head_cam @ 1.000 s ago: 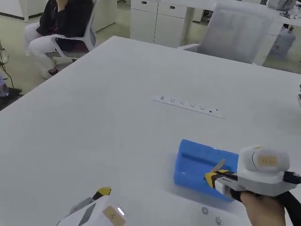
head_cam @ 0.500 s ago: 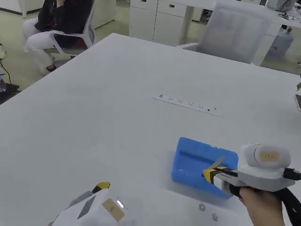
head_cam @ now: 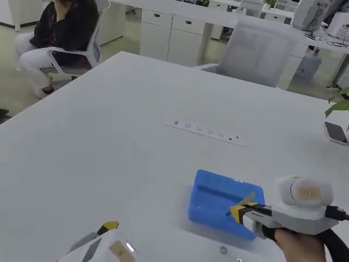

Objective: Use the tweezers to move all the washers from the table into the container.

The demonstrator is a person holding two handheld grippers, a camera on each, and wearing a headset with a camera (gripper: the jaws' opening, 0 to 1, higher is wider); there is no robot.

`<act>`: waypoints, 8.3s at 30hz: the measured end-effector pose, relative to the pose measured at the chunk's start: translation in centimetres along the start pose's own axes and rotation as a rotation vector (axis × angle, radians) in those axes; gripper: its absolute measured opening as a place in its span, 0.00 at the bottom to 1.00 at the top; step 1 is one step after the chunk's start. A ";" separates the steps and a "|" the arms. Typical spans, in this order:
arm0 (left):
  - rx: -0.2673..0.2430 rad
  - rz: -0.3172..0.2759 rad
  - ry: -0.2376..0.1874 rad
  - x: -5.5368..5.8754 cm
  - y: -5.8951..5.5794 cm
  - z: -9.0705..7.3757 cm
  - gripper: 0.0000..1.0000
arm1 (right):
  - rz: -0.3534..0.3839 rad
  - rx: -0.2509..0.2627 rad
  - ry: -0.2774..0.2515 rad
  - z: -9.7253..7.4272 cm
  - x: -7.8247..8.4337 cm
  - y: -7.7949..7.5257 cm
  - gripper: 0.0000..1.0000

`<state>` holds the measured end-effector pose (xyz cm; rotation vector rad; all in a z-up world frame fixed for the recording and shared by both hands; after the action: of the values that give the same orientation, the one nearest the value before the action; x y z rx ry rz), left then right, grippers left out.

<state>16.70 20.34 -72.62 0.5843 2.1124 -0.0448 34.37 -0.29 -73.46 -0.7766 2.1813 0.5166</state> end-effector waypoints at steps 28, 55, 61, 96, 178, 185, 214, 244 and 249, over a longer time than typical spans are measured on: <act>0.001 0.008 -0.002 0.0 -0.1 0.0 0.82 | 0.032 -0.010 -0.116 -4.7 -0.5 2.3 0.04; 0.019 0.033 0.007 -0.1 -0.4 0.1 0.82 | 0.110 -0.020 -0.025 -4.3 5.1 2.6 0.04; 0.019 0.032 0.006 -0.1 -0.3 0.1 0.82 | 0.118 -0.015 -0.004 -3.4 5.4 2.3 0.04; 0.015 0.039 0.008 -0.1 -0.3 0.1 0.79 | 0.000 -0.047 0.110 -3.8 5.4 3.5 0.02; 0.233 -0.060 -0.100 -4.3 -3.4 1.6 0.27 | 0.181 -0.040 -0.225 -4.3 3.4 2.5 0.02; 0.235 -0.094 -0.083 -4.0 -3.0 2.4 0.27 | 0.173 0.018 -0.202 -2.4 4.1 2.1 0.03; 0.237 -0.109 -0.056 -3.0 -1.8 3.2 0.20 | 0.154 0.134 -0.211 -0.5 5.0 2.5 0.03; 0.217 -0.105 -0.066 -3.1 -1.5 3.0 0.18 | 0.183 0.110 -0.076 -0.7 5.5 3.3 0.03; 0.213 -0.106 -0.066 -3.0 -1.3 3.0 0.18 | 0.200 0.111 -0.067 -0.6 5.2 3.1 0.03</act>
<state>19.92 17.22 -72.22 0.5867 2.0871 -0.3480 29.24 -0.22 -76.66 -0.4778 2.2161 0.5090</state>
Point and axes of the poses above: the centre of the closed fingertips' face, and the gripper's own axes: z roughly forward along the fingers, y roughly to its left, x roughly out of its underside, the point moved 9 cm from there along -z, roughly backward along the fingers, and after that the axes turned 2 degrees about z, right-handed, at the moved point
